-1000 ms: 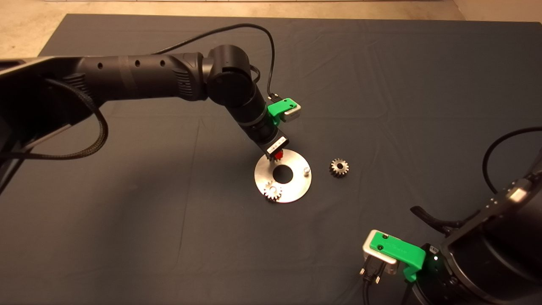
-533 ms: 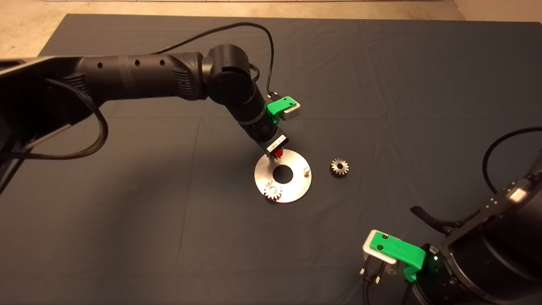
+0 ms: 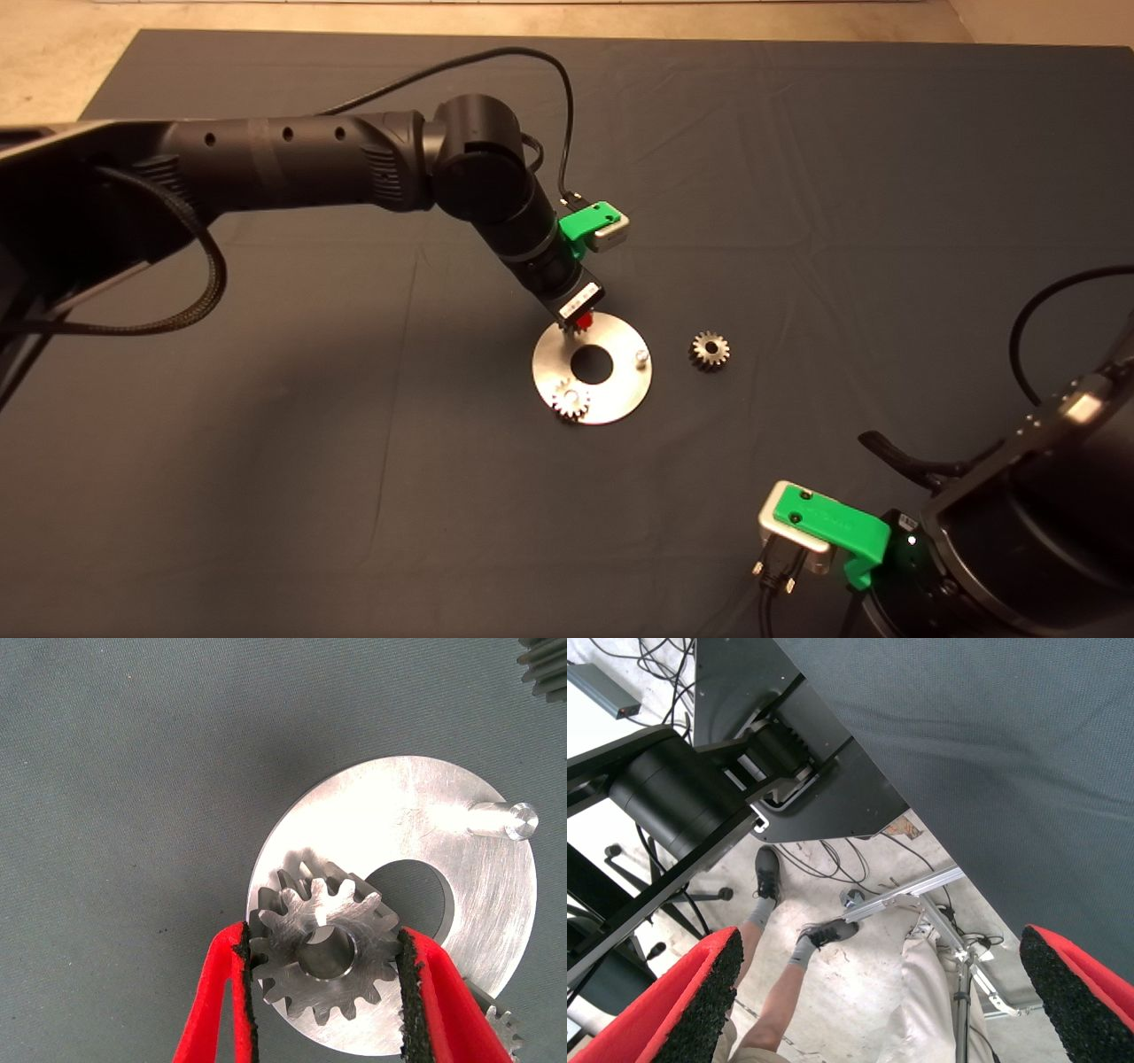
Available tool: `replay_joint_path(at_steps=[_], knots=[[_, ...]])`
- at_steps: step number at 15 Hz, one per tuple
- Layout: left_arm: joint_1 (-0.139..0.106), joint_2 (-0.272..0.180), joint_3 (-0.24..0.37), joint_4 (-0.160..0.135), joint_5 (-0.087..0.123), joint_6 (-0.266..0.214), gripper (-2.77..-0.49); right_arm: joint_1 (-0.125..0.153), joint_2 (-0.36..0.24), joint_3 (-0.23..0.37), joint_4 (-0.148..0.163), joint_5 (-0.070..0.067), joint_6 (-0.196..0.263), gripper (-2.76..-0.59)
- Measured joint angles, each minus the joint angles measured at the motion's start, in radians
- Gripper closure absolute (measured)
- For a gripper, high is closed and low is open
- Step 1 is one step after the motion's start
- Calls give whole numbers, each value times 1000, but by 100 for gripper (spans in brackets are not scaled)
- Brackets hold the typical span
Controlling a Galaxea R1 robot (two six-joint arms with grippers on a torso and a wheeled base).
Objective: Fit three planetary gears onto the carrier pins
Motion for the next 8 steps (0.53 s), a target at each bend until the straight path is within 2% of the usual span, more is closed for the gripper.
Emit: replay_joint_path(at_steps=[8], knots=[[1, -11, 7, 1, -9, 0, -68, 0, 2, 0, 0, 0, 0, -233]])
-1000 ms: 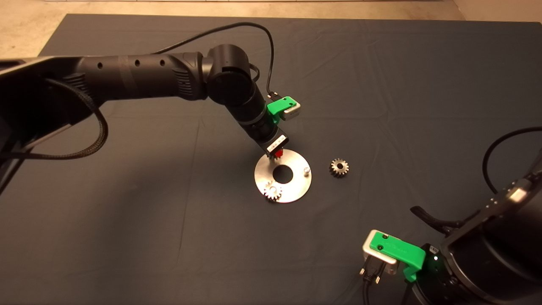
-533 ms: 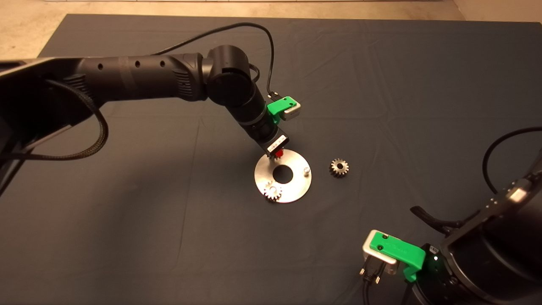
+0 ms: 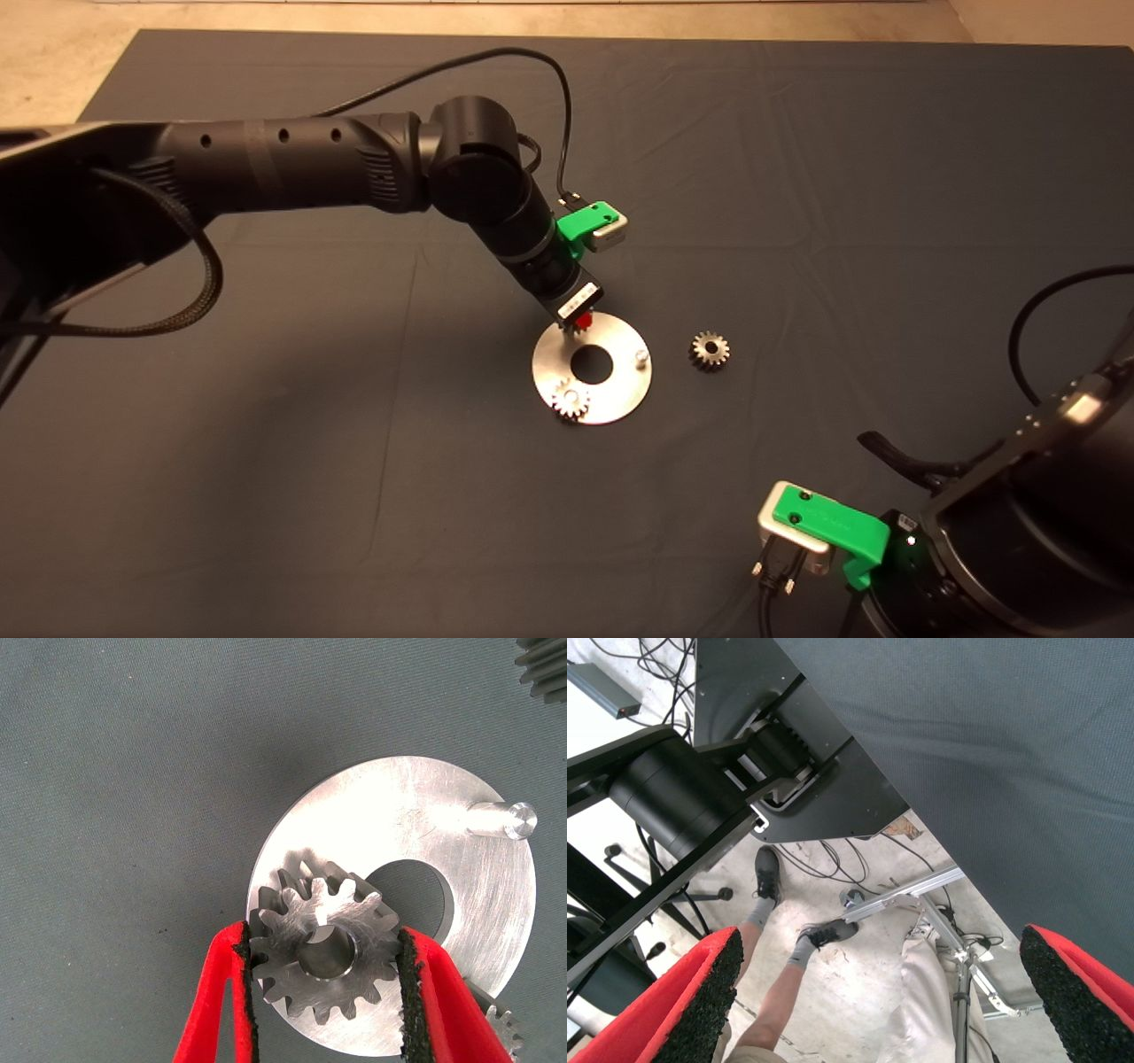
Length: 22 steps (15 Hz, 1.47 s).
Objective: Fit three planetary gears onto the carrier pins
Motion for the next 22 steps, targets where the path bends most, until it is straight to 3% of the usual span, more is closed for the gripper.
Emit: replay_joint_path(at_steps=[11, 12, 15, 22], knots=[[0, -10, 0, 0, -3, 1, -67, 0, 0, 0, 0, 0, 0, -233], [1, -11, 0, 1, 6, 5, -67, 4, 0, 0, 0, 0, 0, -233], [14, -11, 0, 7, 3, 6, -67, 15, 0, 0, 0, 0, 0, -233], [14, -11, 13, 16, 16, 6, -67, 16, 0, 0, 0, 0, 0, -233]])
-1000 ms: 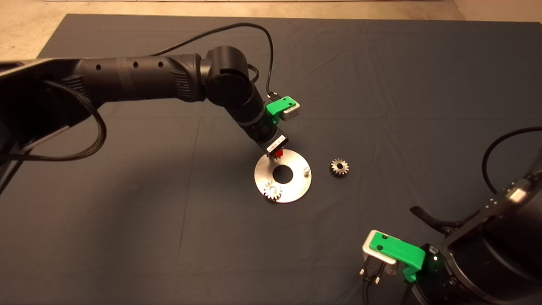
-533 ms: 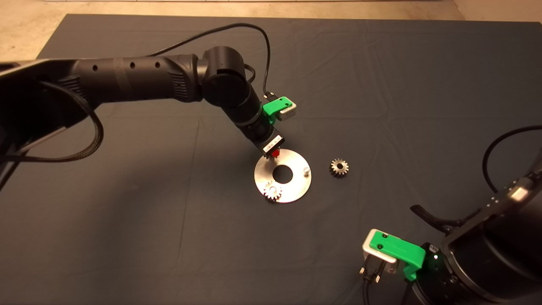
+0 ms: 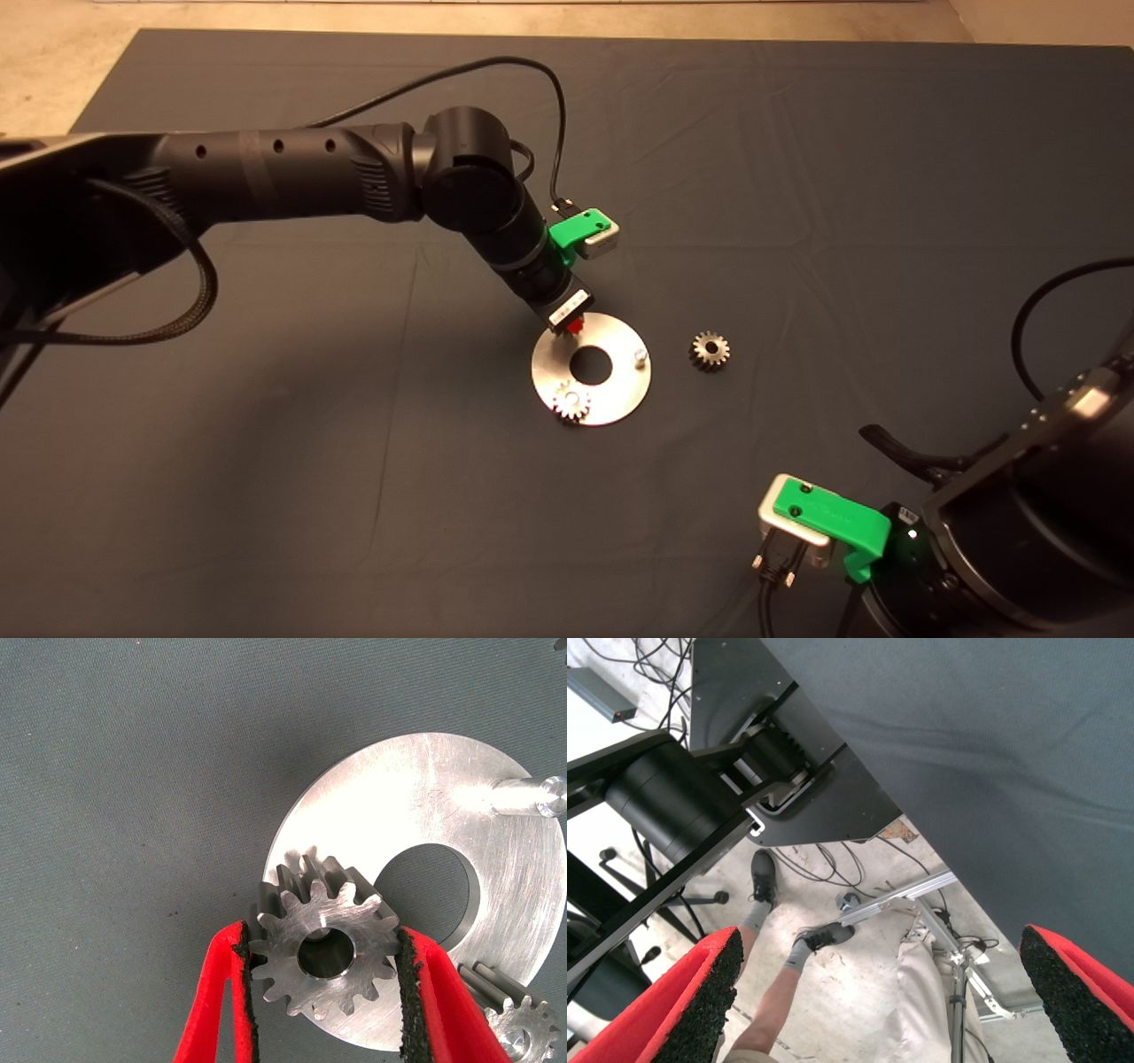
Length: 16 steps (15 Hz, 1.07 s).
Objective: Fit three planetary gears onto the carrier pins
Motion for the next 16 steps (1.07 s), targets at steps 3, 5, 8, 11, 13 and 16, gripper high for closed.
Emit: replay_joint_path(at_steps=[3, 5, 8, 11, 13, 16], knots=[[0, 0, 0, 0, 0, 0, -67, 0, 0, 0, 0, 0, 0, -233], [0, 0, 0, 0, 0, 0, -67, 0, 0, 0, 0, 0, 0, -233], [0, 0, 0, 0, 0, 0, -69, 0, 0, 0, 0, 0, -2, -233], [0, 0, 0, 0, 0, 0, -82, 0, 0, 0, 0, 0, -2, -233], [0, 0, 0, 0, 0, 0, -92, 0, 0, 0, 0, 0, -2, -233], [0, 0, 0, -3, -1, 0, -103, 0, 0, 0, 0, 0, -2, -233]])
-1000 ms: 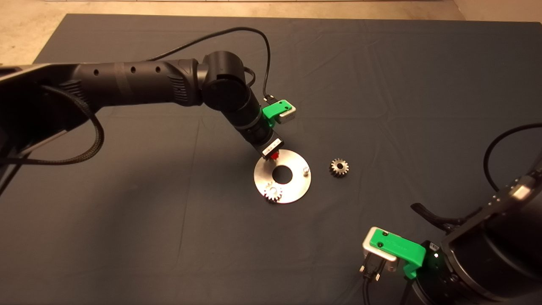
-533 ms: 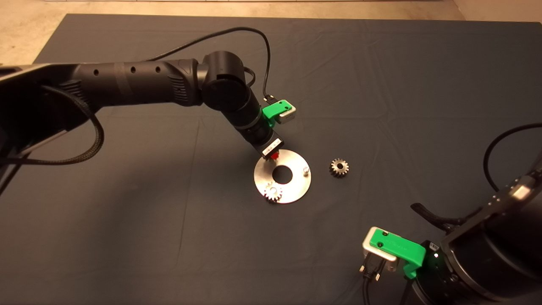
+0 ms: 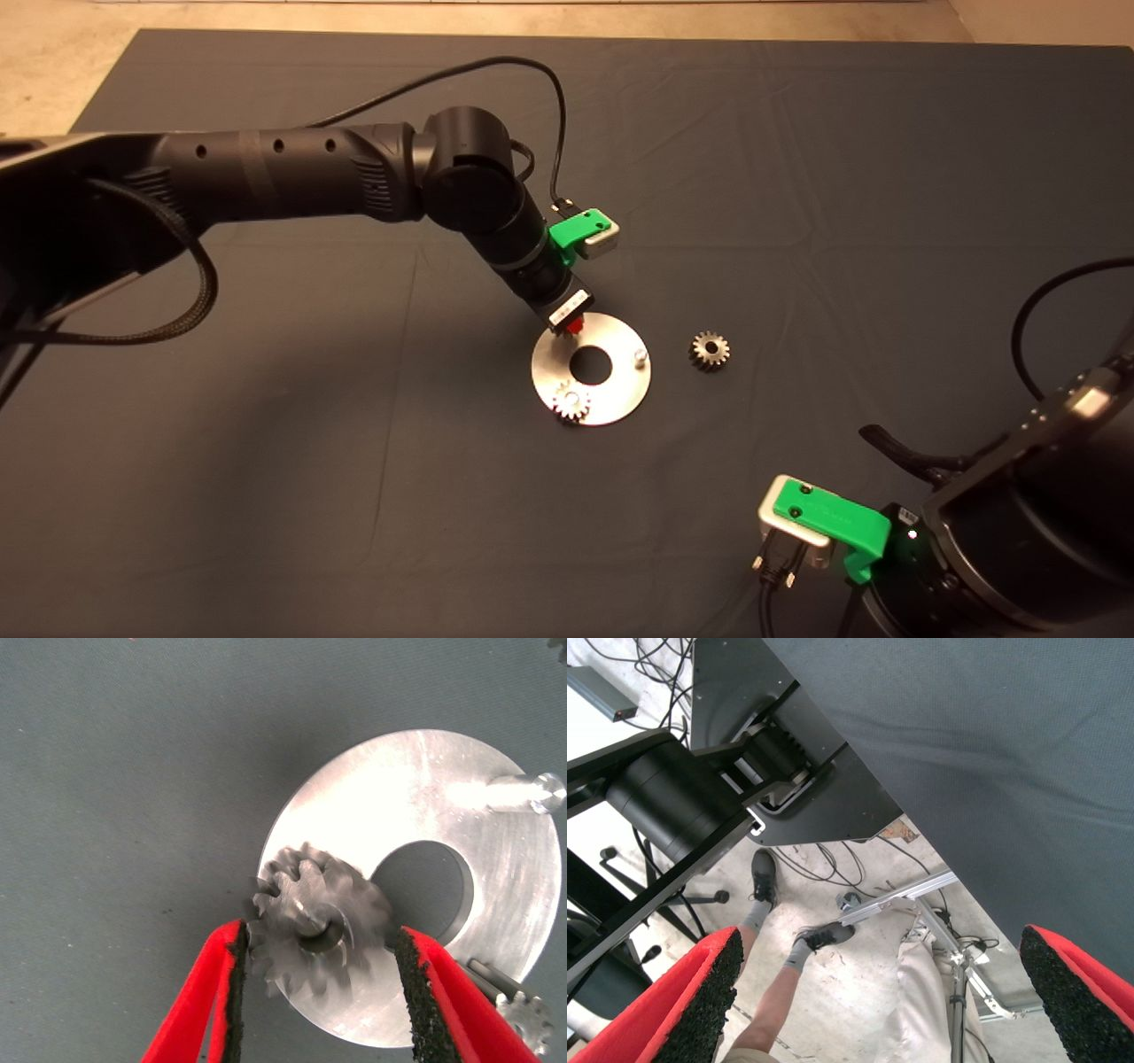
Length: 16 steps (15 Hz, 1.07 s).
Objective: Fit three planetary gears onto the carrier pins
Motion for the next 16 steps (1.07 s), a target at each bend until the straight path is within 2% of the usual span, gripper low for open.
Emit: replay_joint_path(at_steps=[3, 5, 8, 9, 11, 12, 14, 15, 16], knots=[[0, 0, 0, 0, 0, 0, -103, 0, 0, 0, 0, 0, 0, -233], [0, 0, 0, 0, 0, 0, -116, 0, 0, 0, 0, 0, 0, -233], [0, 0, 0, -7, 1, 0, -117, 0, 0, 0, 0, 0, -1, -233], [-1, 0, 0, -15, 16, 0, -124, 0, 0, 0, 0, 0, -4, -233], [-9, 1, 0, -58, 84, 0, -131, 0, 0, 0, 0, 0, -5, -233], [-26, 0, 0, -84, 117, 0, -132, 0, 1, 0, 0, 0, -5, -233], [-67, 0, 12, -120, 167, 0, -145, 0, 7, 0, 0, 0, -12, -233], [-74, 0, 32, -128, 201, 0, -146, 1, 9, 0, 0, 0, -13, -233], [-70, -6, 54, -142, 246, 0, -146, 8, 9, 0, 0, 0, -19, -233]])
